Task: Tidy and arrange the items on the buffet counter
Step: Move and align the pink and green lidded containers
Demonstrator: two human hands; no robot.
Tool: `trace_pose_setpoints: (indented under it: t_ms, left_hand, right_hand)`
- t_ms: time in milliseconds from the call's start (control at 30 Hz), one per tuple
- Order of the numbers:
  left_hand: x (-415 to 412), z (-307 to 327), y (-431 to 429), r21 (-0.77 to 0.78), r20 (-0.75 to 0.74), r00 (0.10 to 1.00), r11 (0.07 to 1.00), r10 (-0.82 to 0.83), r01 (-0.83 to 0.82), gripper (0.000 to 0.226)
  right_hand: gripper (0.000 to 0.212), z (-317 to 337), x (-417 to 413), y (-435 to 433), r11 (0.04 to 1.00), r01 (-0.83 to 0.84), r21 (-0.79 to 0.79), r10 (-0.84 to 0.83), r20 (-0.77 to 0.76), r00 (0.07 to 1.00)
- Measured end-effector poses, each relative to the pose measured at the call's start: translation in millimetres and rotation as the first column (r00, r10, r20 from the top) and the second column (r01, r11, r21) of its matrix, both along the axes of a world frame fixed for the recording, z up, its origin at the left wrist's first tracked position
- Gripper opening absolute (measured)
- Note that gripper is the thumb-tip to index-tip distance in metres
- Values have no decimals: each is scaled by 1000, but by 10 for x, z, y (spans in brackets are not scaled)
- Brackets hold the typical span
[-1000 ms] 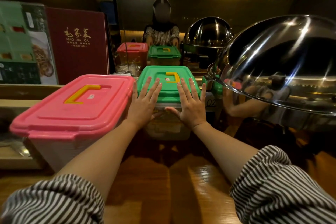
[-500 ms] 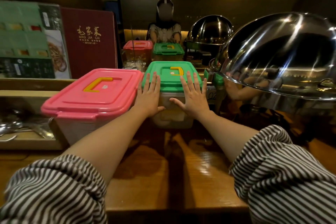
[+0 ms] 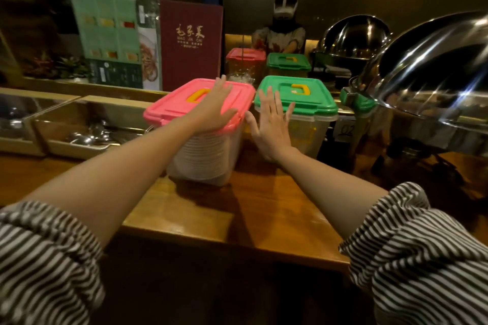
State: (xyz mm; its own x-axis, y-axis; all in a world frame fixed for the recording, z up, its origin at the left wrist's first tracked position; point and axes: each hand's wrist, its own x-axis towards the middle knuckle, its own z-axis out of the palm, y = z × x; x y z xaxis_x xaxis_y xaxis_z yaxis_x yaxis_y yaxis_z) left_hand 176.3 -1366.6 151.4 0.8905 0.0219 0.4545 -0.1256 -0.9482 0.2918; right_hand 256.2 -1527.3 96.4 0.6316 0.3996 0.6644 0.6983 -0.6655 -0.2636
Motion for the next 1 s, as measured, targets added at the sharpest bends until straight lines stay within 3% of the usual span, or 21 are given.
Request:
trace_pose_setpoints:
  t_ms: [100, 233, 367, 600, 867, 1000]
  left_hand:
    - [-317, -98, 432, 40, 55, 998, 999, 23, -26, 70]
    - [-628, -193, 961, 172, -34, 990, 977, 135, -127, 85]
    - [-761, -370, 1395, 267, -28, 990, 956, 136, -123, 96]
    - [-688, -607, 1756, 357, 78, 997, 934, -26, -4, 82]
    - [-525, -764, 1823, 273, 170, 967, 952, -188, 137, 80]
    - [-450, -874, 1818, 236, 203, 954, 957, -219, 170, 93]
  right_hand:
    - [71, 31, -210, 230, 998, -55, -1, 55, 14, 998]
    - [70, 64, -476, 531, 994, -101, -35, 102, 57, 993]
    - [72, 40, -652, 795, 994, -1, -108, 16, 137, 990]
    - [72, -75, -857, 1178, 971, 201, -132, -176, 179, 968]
    - [81, -320, -897, 1219, 937, 289, -194, -231, 274, 933]
    - [90, -401, -786, 1220, 925, 326, -196, -246, 345, 906]
